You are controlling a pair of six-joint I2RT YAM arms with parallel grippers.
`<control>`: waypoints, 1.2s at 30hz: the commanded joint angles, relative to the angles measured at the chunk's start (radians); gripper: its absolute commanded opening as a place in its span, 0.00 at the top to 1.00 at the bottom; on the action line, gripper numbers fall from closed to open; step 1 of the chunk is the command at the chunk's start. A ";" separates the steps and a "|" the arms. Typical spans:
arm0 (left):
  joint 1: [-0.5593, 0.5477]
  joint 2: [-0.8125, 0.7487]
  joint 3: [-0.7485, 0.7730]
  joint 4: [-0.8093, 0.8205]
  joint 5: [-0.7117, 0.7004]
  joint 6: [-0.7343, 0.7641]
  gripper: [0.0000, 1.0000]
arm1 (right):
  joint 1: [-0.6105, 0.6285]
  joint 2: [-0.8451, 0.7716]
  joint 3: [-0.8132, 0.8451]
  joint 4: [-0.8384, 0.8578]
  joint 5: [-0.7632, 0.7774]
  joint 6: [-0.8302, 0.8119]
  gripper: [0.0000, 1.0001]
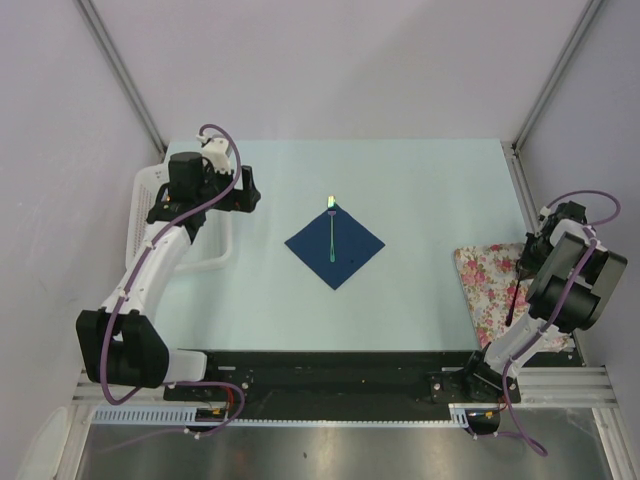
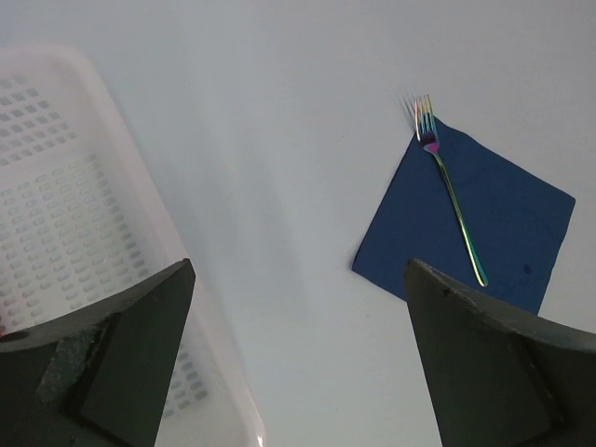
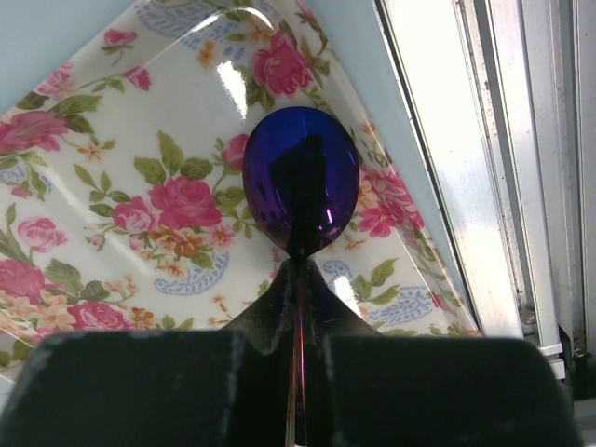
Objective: Place the utensils on the paper napkin and roll it up
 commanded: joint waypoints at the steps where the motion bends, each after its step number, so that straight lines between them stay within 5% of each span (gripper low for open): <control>1: -0.007 -0.001 0.047 0.035 0.018 0.013 0.00 | 0.021 0.030 -0.047 -0.038 -0.067 0.010 1.00; 17: -0.008 0.000 0.047 0.065 0.097 0.031 0.00 | 0.031 -0.203 0.024 -0.179 -0.174 -0.045 1.00; 22: -0.008 -0.006 0.047 0.114 0.263 0.054 0.00 | 0.052 -0.240 0.079 -0.229 -0.314 -0.077 1.00; 29: -0.011 -0.041 -0.015 0.248 0.596 0.102 0.00 | 0.199 -0.275 0.205 -0.272 -0.562 -0.077 1.00; 36: -0.071 -0.087 -0.058 0.332 0.721 0.281 0.00 | 0.443 -0.239 0.340 -0.315 -0.799 -0.068 1.00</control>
